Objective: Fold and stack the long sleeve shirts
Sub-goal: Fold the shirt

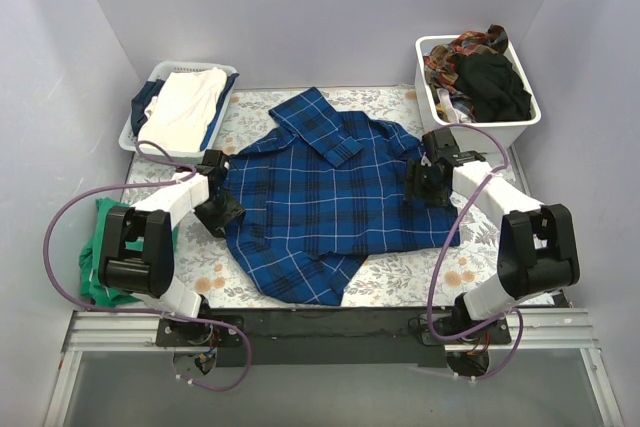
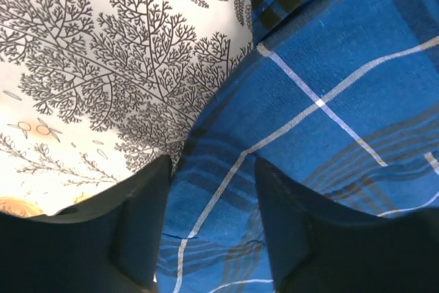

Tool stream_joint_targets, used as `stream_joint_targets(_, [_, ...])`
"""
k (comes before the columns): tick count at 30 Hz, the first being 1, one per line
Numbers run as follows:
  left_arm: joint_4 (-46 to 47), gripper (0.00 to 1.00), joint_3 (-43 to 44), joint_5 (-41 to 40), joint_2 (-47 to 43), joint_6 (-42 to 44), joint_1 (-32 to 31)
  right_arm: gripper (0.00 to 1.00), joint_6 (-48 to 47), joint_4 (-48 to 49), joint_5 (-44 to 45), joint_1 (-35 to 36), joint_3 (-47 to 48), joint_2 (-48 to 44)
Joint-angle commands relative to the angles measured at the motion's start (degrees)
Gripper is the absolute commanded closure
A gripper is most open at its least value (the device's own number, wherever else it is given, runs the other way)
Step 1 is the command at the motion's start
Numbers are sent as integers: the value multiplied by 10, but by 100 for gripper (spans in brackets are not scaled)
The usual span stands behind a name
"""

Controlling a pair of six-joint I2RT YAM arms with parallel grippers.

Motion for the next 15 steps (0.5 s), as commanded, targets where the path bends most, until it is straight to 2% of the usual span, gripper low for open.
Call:
stream_joint_targets(1, [20,55,-17,-6,11,-7,-1,33,10,-6,1,-18,-7,-37])
stream_joint_targets(4, [28,55,-16,-18,23,-7,-1,33,12,-11,0,-39,-13,-51])
stream_joint_targets(7, [26,61,-9,-25,33,-5,-1,32,13,-21,10,-57,-19,-60])
stream_joint_targets(9, [17,74,-4,-31,29,-3,-1,32,17,-29,21,-65,-19,-65])
stream_joint_targets(11, [5,81,-1,-43,22,0,0,31,26,-46,35,-76,-20,-69])
stream_joint_targets(12, [1,89,0,-48,15,0,0,30,29,-53,45,-80,-25,-72])
stream_joint_targets(15, [-18,99,10,-71,6,2,4,29,40,-74,57,-96,-41,-87])
